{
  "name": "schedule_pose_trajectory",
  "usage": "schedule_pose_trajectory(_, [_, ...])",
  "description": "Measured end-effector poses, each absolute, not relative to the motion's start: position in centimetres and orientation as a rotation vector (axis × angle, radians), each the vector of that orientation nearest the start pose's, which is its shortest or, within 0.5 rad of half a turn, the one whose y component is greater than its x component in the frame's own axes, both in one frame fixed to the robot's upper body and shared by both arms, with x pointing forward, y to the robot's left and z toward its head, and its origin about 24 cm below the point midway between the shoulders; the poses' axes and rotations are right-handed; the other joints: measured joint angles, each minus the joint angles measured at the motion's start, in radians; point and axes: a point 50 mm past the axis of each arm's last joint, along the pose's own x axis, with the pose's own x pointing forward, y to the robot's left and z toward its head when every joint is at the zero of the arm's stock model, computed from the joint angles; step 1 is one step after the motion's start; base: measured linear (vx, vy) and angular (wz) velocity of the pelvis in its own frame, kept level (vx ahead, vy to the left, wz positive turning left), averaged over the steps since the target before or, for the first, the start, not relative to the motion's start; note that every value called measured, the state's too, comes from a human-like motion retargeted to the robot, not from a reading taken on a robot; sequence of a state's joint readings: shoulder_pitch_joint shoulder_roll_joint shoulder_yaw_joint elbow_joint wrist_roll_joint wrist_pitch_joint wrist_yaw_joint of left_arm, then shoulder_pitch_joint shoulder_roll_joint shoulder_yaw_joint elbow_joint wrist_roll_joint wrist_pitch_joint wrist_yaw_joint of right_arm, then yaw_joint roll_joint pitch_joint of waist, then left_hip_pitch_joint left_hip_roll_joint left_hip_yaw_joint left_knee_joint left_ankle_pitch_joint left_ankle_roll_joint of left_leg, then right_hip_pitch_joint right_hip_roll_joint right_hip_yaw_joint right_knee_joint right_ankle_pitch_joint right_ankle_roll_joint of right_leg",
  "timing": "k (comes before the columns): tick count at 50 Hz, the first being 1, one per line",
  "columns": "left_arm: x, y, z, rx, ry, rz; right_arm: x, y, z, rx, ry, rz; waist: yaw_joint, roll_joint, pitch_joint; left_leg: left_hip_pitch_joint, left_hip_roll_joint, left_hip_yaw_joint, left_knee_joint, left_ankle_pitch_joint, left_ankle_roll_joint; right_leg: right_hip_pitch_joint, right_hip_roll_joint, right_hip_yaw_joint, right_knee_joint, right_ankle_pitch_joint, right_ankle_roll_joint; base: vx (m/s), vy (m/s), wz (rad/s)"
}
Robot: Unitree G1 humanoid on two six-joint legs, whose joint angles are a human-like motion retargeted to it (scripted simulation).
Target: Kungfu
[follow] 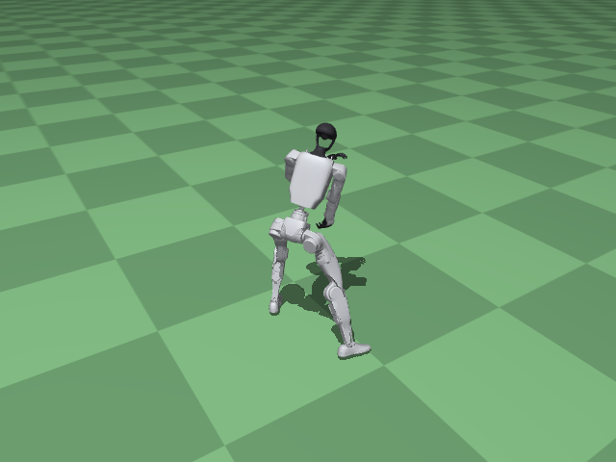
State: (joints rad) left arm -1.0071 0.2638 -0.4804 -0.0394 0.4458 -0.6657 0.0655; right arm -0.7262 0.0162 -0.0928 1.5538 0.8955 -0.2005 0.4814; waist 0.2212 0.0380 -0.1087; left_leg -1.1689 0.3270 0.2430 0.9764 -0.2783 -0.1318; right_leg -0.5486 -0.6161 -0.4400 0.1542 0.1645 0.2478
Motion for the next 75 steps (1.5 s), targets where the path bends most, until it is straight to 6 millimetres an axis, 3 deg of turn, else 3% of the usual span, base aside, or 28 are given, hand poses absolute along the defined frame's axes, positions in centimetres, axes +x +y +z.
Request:
schedule_pose_trajectory(4, [21.5,-0.6,32.6,0.704,-1.814,-0.701,31.3,-11.5,-4.4,0.889,0.500,-0.012,0.043,-0.041,-0.002,-0.051,-0.033,0.003,0.038,-0.019,0.024,0.008,-0.029,-0.022,0.001,0.000,0.011,0.02,0.05,0.58])
schedule_pose_trajectory(9, [21.2,-0.2,34.7,0.755,-1.869,-0.683,32.1,-10.7,-3.3,0.820,0.473,0.085,0.066,-0.055,0.005,-0.082,-0.040,-0.004,0.045,-0.017,0.030,0.021,-0.022,-0.032,-0.003,-0.002,0.005,0.03,0.02,0.19])
schedule_pose_trajectory(17, [21.7,0.4,35.6,0.790,-1.889,-0.573,32.0,-10.7,-3.5,0.767,0.508,0.103,0.074,-0.080,0.008,-0.090,-0.039,-0.021,0.025,0.001,0.031,0.016,-0.011,-0.052,-0.004,-0.006,0.014,-0.03,-0.08,-0.01])
schedule_pose_trajectory(23, [23.0,1.8,35.8,0.777,-1.844,-0.468,32.9,-10.6,-2.5,0.454,0.446,0.212,0.055,-0.079,0.012,-0.047,-0.023,-0.017,-0.035,0.034,0.017,-0.016,-0.007,-0.023,0.019,-0.014,0.014,-0.09,-0.13,-0.20])
schedule_pose_trajectory(28, [24.8,3.5,35.3,0.704,-1.728,-0.411,35.4,-10.1,1.6,0.251,0.199,0.259,0.021,-0.069,0.015,0.014,0.000,-0.006,-0.125,0.086,0.000,-0.055,0.003,0.007,0.058,-0.034,0.013,-0.18,-0.24,-0.28])
schedule_pose_trajectory(30, [25.6,4.7,34.9,0.660,-1.666,-0.371,36.7,-9.5,4.6,0.237,0.046,0.261,0.001,-0.063,0.014,0.042,0.012,-0.001,-0.175,0.115,-0.009,-0.080,0.011,0.022,0.084,-0.050,0.008,-0.21,-0.35,-0.32])
schedule_pose_trajectory(33, [27.4,7.3,33.0,0.577,-1.523,-0.268,38.2,-8.5,10.7,0.236,-0.218,0.297,-0.035,-0.053,0.006,0.098,0.039,0.007,-0.270,0.165,-0.030,-0.118,0.027,0.029,0.133,-0.079,0.003,-0.20,-0.41,-0.43])
schedule_pose_trajectory(36, [29.9,10.9,29.3,0.486,-1.302,-0.137,38.4,-8.2,18.3,0.203,-0.523,0.356,-0.074,-0.048,-0.003,0.183,0.077,0.021,-0.392,0.228,-0.067,-0.165,0.056,0.049,0.199,-0.120,-0.019,-0.18,-0.49,-0.73])
schedule_pose_trajectory(38, [31.6,13.9,25.1,0.419,-1.089,-0.030,37.2,-8.6,24.0,0.173,-0.750,0.389,-0.105,-0.049,-0.013,0.254,0.100,0.026,-0.485,0.281,-0.100,-0.197,0.082,0.072,0.252,-0.153,-0.032,-0.13,-0.59,-0.90])
schedule_pose_trajectory(41, [32.9,19.0,15.5,0.279,-0.650,0.140,32.8,-10.9,32.5,0.152,-1.123,0.416,-0.179,-0.073,-0.052,0.380,0.097,0.071,-0.649,0.377,-0.130,-0.271,0.094,0.132,0.347,-0.209,-0.036,-0.07,-0.66,-0.67])
schedule_pose_trajectory(44, [30.4,23.1,3.5,0.028,-0.130,0.259,26.2,-14.7,38.6,0.132,-1.485,0.388,-0.275,-0.118,-0.120,0.504,0.062,0.146,-0.796,0.457,-0.130,-0.370,0.083,0.216,0.479,-0.289,-0.027,0.07,-0.77,-0.41])
schedule_pose_trajectory(46, [26.8,23.9,-3.3,-0.310,0.124,0.267,21.0,-18.1,40.7,0.102,-1.713,0.320,-0.341,-0.127,-0.172,0.552,0.053,0.186,-0.868,0.494,-0.130,-0.422,0.080,0.229,0.576,-0.362,-0.034,0.14,-0.92,0.00])
schedule_pose_trajectory(48, [23.3,23.5,-7.5,-0.755,0.154,0.266,15.0,-21.8,41.7,0.036,-1.942,0.227,-0.414,-0.122,-0.213,0.560,0.046,0.217,-0.918,0.526,-0.130,-0.466,0.067,0.223,0.655,-0.416,-0.041,0.04,-0.83,0.56])
schedule_pose_trajectory(50, [20.5,21.9,-10.1,-1.165,0.057,0.355,8.9,-24.3,41.9,-0.126,-2.157,0.134,-0.505,-0.104,-0.248,0.555,0.019,0.241,-0.967,0.559,-0.130,-0.517,0.027,0.228,0.751,-0.470,-0.042,-0.09,-0.61,1.05])
schedule_pose_trajectory(53, [19.9,19.9,-11.2,-1.472,-0.097,0.640,1.2,-25.6,40.6,-0.526,-2.375,-0.099,-0.553,-0.038,-0.235,0.551,0.085,0.295,-0.989,0.591,-0.130,-0.542,0.078,0.198,0.837,-0.558,-0.091,-0.24,-0.44,-0.07])
schedule_pose_trajectory(54, [20.0,19.4,-11.5,-1.524,-0.095,0.699,-0.2,-25.6,40.0,0.976,3.670,0.301,-0.563,-0.023,-0.230,0.551,0.103,0.302,-0.992,0.599,-0.130,-0.552,0.098,0.196,0.856,-0.578,-0.102,-0.33,-0.43,-0.54])
schedule_pose_trajectory(55, [20.0,18.8,-11.7,-1.564,-0.076,0.739,-1.3,-25.3,39.4,1.106,3.590,0.444,-0.573,-0.012,-0.228,0.551,0.116,0.304,-0.995,0.606,-0.130,-0.564,0.114,0.199,0.876,-0.595,-0.109,-0.29,-0.33,-0.35])
schedule_pose_trajectory(57, [20.7,18.3,-11.6,-1.572,-0.020,0.671,-2.3,-24.8,38.1,1.208,3.530,0.617,-0.588,-0.007,-0.224,0.558,0.126,0.305,-0.999,0.616,-0.130,-0.580,0.124,0.203,0.907,-0.621,-0.123,-0.22,-0.16,-0.24])
schedule_pose_trajectory(63, [23.9,18.0,-9.6,-1.456,0.052,0.425,-0.9,-24.4,36.8,1.436,3.558,0.692,-0.619,0.034,-0.203,0.605,0.152,0.338,-1.006,0.608,-0.130,-0.602,0.165,0.232,0.954,-0.660,-0.145,-0.10,0.01,-0.41])
schedule_pose_trajectory(64, [24.5,18.0,-9.2,-1.434,0.053,0.386,-0.7,-24.6,36.7,-0.878,-2.151,-0.433,-0.616,0.037,-0.202,0.611,0.152,0.334,-1.004,0.604,-0.130,-0.604,0.171,0.241,0.953,-0.658,-0.145,-0.01,0.11,-0.49])
schedule_pose_trajectory(69, [27.0,17.7,-7.0,-1.314,0.064,0.198,-0.4,-24.9,36.4,-0.813,-2.139,-0.442,-0.606,0.045,-0.200,0.626,0.140,0.332,-1.002,0.586,-0.130,-0.597,0.176,0.269,0.934,-0.635,-0.140,-0.04,0.10,-0.05])
schedule_pose_trajectory(75, [29.0,16.9,-5.3,-1.190,0.084,0.058,-0.1,-25.2,36.4,-0.851,-2.097,-0.489,-0.576,0.054,-0.184,0.641,0.133,0.327,-1.006,0.573,-0.130,-0.551,0.189,0.282,0.878,-0.601,-0.127,0.01,0.14,0.01])
